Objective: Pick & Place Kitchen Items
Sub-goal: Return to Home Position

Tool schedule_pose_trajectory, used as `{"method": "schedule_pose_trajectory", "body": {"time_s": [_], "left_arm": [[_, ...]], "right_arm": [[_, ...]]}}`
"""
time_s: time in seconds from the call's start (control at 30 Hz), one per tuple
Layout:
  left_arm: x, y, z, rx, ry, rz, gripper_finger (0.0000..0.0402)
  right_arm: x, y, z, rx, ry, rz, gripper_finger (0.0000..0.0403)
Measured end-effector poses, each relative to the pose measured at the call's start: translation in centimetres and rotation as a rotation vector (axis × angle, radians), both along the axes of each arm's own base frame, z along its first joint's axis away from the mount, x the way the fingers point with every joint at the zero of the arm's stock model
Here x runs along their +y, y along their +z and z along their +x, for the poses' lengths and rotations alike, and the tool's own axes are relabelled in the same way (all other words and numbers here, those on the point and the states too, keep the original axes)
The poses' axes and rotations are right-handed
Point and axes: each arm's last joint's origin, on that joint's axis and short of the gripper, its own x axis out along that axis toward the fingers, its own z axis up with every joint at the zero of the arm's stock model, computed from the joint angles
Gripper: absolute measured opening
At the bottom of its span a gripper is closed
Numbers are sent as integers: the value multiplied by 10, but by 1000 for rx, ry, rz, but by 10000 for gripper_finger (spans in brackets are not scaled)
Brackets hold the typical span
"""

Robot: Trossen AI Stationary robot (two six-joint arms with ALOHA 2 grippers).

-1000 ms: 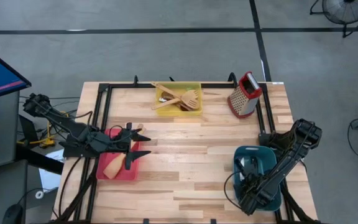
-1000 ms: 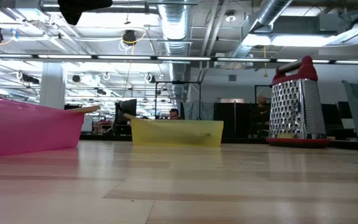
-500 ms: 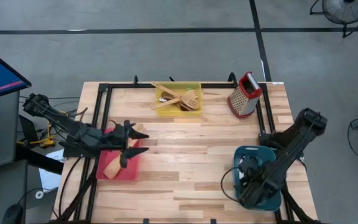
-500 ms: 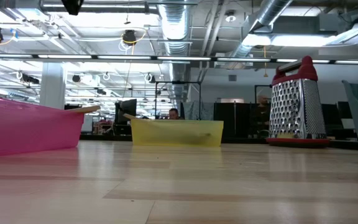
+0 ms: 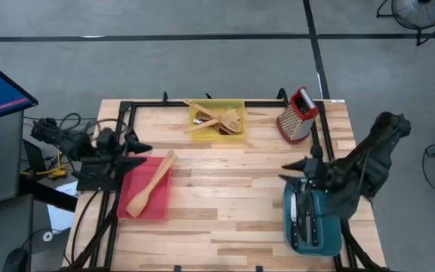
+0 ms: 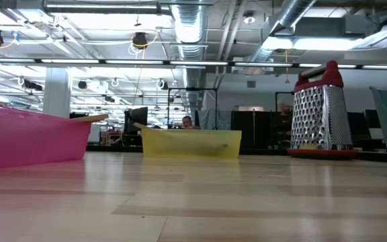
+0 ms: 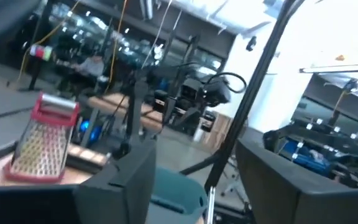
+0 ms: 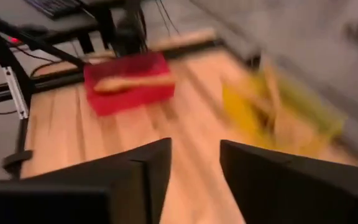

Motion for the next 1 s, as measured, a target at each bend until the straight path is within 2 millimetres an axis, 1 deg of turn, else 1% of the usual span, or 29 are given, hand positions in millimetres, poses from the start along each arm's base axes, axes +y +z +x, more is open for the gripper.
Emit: {"method": "schedule_pose_trajectory", "body": {"time_s": [0.07,0.17,0.27,0.3,0.37,0.43,0.47,0.57,0.67,0.73,0.87,1.0], "left_arm": [[4,3,-8,-29,-1,13,183],[12,7,-22,-82,11,24,139],[18,10,-33,-128,22,29,90],[20,10,-36,-135,24,35,72],[22,10,-40,-141,24,66,38],[23,9,-43,-144,30,98,11],[23,10,-44,-147,33,107,7],[25,10,-46,-158,37,110,5],[27,8,-50,-152,36,112,1],[28,5,-52,-126,29,110,1],[30,0,-56,-95,24,119,1],[33,-1,-61,-95,51,119,1]], "right_arm": [[-9,13,1,-26,53,-100,127],[-27,35,4,-71,147,-164,77],[-42,56,10,-153,331,-203,18],[-46,62,12,-191,406,-225,11],[-55,71,16,-256,530,-277,14],[-64,76,19,-293,594,-330,16],[-70,76,20,-294,596,-345,14],[-87,77,22,-286,538,-331,5],[-100,78,15,-282,520,-273,12],[-103,74,8,-287,518,-236,10],[-105,49,-7,-312,508,-203,6],[-111,15,-24,-392,400,-175,6]]}}
